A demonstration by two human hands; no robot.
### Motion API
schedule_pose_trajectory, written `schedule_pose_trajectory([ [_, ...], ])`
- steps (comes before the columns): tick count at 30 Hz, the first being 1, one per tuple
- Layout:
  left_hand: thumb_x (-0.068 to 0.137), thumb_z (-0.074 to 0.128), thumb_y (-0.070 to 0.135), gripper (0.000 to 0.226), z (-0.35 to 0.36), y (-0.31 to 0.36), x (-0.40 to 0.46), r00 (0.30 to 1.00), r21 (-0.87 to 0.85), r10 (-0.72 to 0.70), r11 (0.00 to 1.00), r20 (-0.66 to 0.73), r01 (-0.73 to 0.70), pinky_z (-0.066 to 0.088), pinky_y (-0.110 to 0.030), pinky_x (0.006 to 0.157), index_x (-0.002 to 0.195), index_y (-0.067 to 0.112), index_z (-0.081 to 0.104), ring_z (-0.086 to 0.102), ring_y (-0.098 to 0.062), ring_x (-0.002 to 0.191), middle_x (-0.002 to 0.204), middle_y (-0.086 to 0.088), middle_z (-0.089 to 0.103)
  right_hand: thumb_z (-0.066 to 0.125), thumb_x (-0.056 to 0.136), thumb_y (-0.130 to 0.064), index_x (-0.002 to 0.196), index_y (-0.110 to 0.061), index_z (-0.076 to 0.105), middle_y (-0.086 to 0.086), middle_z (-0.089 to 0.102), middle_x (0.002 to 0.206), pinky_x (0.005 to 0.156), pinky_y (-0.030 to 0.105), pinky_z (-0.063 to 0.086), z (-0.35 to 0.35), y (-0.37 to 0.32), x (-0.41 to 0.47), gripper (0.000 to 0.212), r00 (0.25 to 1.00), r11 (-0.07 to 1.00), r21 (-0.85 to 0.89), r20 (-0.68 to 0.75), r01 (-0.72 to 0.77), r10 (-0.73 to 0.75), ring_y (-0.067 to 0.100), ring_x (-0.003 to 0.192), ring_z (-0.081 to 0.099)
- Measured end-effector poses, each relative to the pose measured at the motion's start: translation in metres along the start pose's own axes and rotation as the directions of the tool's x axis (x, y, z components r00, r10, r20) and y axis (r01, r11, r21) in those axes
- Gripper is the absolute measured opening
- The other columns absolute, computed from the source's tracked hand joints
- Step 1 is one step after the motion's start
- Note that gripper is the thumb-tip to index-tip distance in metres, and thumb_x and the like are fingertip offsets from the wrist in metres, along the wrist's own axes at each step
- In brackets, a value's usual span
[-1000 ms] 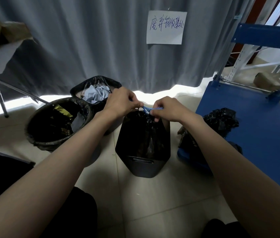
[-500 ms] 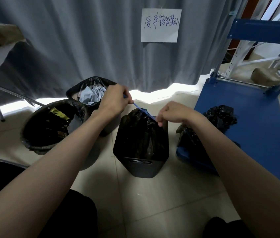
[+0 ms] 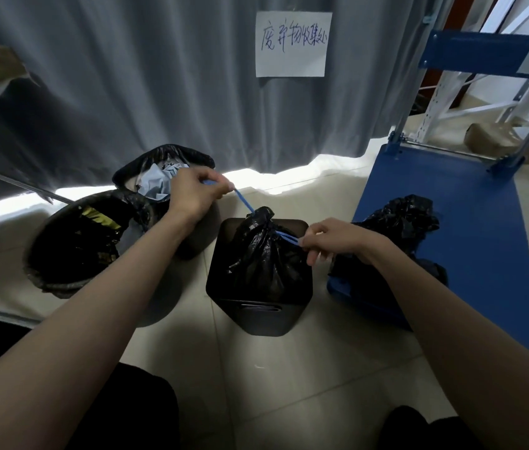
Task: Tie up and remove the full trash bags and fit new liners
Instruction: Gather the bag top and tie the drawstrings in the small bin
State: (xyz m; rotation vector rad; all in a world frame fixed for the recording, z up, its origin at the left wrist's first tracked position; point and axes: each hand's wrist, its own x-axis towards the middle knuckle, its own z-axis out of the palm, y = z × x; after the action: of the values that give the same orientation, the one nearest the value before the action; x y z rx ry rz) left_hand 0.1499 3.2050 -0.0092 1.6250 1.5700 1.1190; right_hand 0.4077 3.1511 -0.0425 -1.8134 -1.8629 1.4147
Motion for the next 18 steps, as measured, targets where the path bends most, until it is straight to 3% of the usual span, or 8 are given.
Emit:
schedule_pose_trajectory([
  [3, 0.075, 0.079, 0.006, 0.011, 0.008, 0.009, -0.005, 0.995, -0.239, -0.07, 0.967, 0.064, 0.084, 0.047, -0.019, 0.06, 0.085, 0.004, 0.073, 0.057, -0.006, 0.06, 0.072, 0.0, 0.068, 0.068, 0.092, -0.023, 0.113, -0.012, 0.048, 0.013, 0.076, 0.095, 0.073, 0.026, 0.05, 0.004, -0.001, -0.003, 0.032, 0.997, 0.969, 0.244, 0.044, 0.047, -0.059, 0.02, 0.079, 0.067],
  [5, 0.075, 0.078, 0.004, 0.016, 0.018, 0.012, -0.011, 0.99, -0.354, -0.107, 0.926, 0.095, 0.134, 0.048, -0.019, 0.064, 0.089, 0.006, 0.071, 0.061, -0.007, 0.068, 0.077, 0.0, 0.068, 0.067, 0.091, -0.01, 0.121, -0.016, 0.044, 0.017, 0.074, 0.098, 0.082, 0.036, 0.052, 0.012, -0.004, -0.002, 0.038, 0.989, 0.941, 0.323, 0.068, 0.103, -0.132, 0.024, 0.085, 0.069],
  [8, 0.077, 0.076, 0.001, 0.028, 0.028, 0.015, -0.015, 0.974, -0.527, -0.132, 0.823, 0.185, 0.212, 0.049, -0.022, 0.071, 0.101, 0.011, 0.065, 0.064, -0.008, 0.073, 0.079, 0.0, 0.071, 0.057, 0.097, -0.013, 0.113, -0.009, 0.059, 0.019, 0.072, 0.098, 0.088, 0.04, 0.055, 0.018, -0.014, 0.0, 0.016, 0.975, 0.9, 0.384, -0.009, 0.209, -0.222, 0.025, 0.086, 0.07],
  [9, 0.077, 0.076, 0.001, 0.033, 0.03, 0.013, -0.016, 0.966, -0.556, -0.161, 0.793, 0.204, 0.25, 0.049, -0.023, 0.072, 0.106, 0.011, 0.063, 0.063, -0.008, 0.07, 0.078, 0.0, 0.07, 0.051, 0.1, -0.02, 0.111, -0.005, 0.063, 0.019, 0.072, 0.099, 0.087, 0.039, 0.054, 0.019, -0.019, 0.0, 0.021, 0.972, 0.879, 0.421, -0.033, 0.225, -0.233, 0.025, 0.088, 0.069],
  [12, 0.07, 0.085, 0.01, 0.05, 0.034, -0.002, -0.013, 0.932, -0.469, -0.316, 0.806, 0.175, 0.362, 0.049, -0.023, 0.065, 0.114, 0.004, 0.061, 0.056, -0.009, 0.059, 0.081, -0.006, 0.065, 0.029, 0.102, -0.026, 0.114, -0.001, 0.063, 0.015, 0.074, 0.103, 0.081, 0.033, 0.053, 0.015, -0.028, -0.002, 0.044, 0.975, 0.82, 0.535, -0.032, 0.203, -0.22, 0.024, 0.092, 0.067],
  [15, 0.07, 0.086, 0.024, 0.052, 0.036, -0.017, -0.016, 0.901, -0.311, -0.379, 0.848, 0.211, 0.429, 0.043, -0.021, 0.05, 0.106, -0.006, 0.064, 0.051, -0.013, 0.053, 0.077, -0.013, 0.06, 0.035, 0.103, -0.022, 0.116, -0.005, 0.062, 0.007, 0.075, 0.105, 0.079, 0.03, 0.054, 0.015, -0.027, 0.0, 0.035, 0.97, 0.833, 0.5, -0.068, 0.236, -0.234, 0.018, 0.092, 0.067],
  [18, 0.074, 0.083, 0.03, 0.038, 0.043, -0.016, -0.022, 0.905, -0.144, -0.37, 0.904, 0.211, 0.403, 0.038, -0.022, 0.049, 0.087, -0.004, 0.07, 0.048, -0.015, 0.05, 0.062, -0.007, 0.058, 0.045, 0.104, -0.019, 0.115, -0.006, 0.062, 0.005, 0.075, 0.106, 0.077, 0.024, 0.055, 0.02, -0.021, 0.003, 0.025, 0.957, 0.85, 0.442, -0.094, 0.287, -0.275, 0.012, 0.09, 0.066],
])
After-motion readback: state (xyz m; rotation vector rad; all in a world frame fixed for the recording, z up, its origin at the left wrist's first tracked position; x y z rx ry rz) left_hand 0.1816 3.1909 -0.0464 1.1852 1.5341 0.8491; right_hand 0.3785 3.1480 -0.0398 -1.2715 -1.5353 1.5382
